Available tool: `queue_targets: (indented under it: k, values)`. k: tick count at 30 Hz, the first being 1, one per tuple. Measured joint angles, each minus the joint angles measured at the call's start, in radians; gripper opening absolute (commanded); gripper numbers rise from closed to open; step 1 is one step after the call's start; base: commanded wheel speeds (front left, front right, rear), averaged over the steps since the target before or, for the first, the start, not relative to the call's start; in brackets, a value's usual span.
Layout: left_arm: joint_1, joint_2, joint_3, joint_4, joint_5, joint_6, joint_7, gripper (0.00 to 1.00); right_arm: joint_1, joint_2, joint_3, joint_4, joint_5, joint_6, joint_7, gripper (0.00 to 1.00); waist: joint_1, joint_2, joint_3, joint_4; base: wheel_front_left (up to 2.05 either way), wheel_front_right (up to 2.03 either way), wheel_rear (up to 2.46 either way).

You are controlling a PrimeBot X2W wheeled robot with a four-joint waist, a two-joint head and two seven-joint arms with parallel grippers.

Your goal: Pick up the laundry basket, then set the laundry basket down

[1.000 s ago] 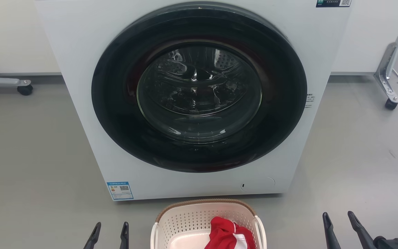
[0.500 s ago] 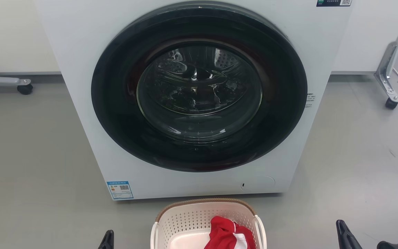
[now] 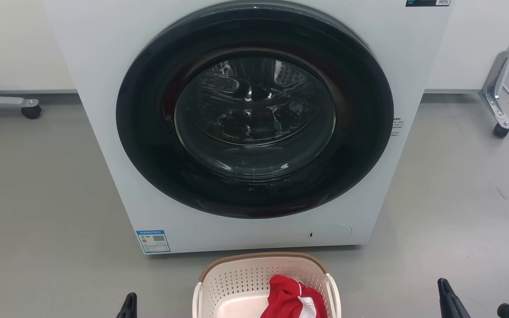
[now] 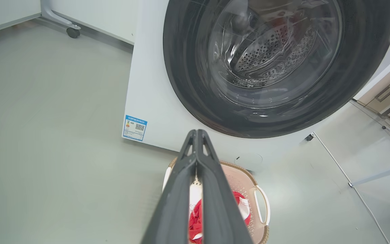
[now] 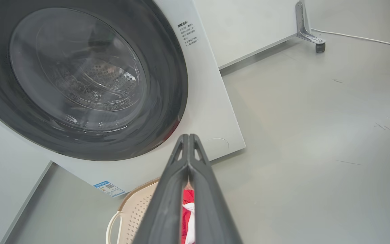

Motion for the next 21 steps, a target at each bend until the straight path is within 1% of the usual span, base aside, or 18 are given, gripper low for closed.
queue_targets:
  k: [10,11,12,15,21]
  values:
    - [-0.018,-0.017,0.038,0.020,-0.127,-0.019,0.029,0.00,-0.012,0.025,-0.049,0.013,0.119,0.022,0.035,0.00,0.0000,0.0000,0.003,0.000,0.00,0.00,0.00]
    - [-0.020,-0.018,0.043,0.021,-0.145,-0.027,0.030,0.00,-0.013,0.028,-0.054,0.014,0.129,0.024,0.041,0.00,0.0000,0.0000,0.004,0.000,0.00,0.00,0.00]
    - [-0.022,-0.020,0.048,0.022,-0.156,-0.027,0.033,0.00,-0.014,0.030,-0.058,0.014,0.141,0.030,0.044,0.00,0.0000,0.0000,0.004,0.000,0.00,0.00,0.00]
    - [-0.022,-0.023,0.056,0.027,-0.175,-0.032,0.038,0.00,-0.016,0.035,-0.067,0.016,0.167,0.031,0.053,0.00,0.0000,0.0000,0.005,0.000,0.00,0.00,0.00]
    - [-0.030,-0.028,0.077,0.037,-0.250,-0.049,0.055,0.00,-0.032,0.050,-0.097,0.021,0.236,0.047,0.077,0.00,0.0000,0.0000,0.007,0.000,0.00,0.00,0.00]
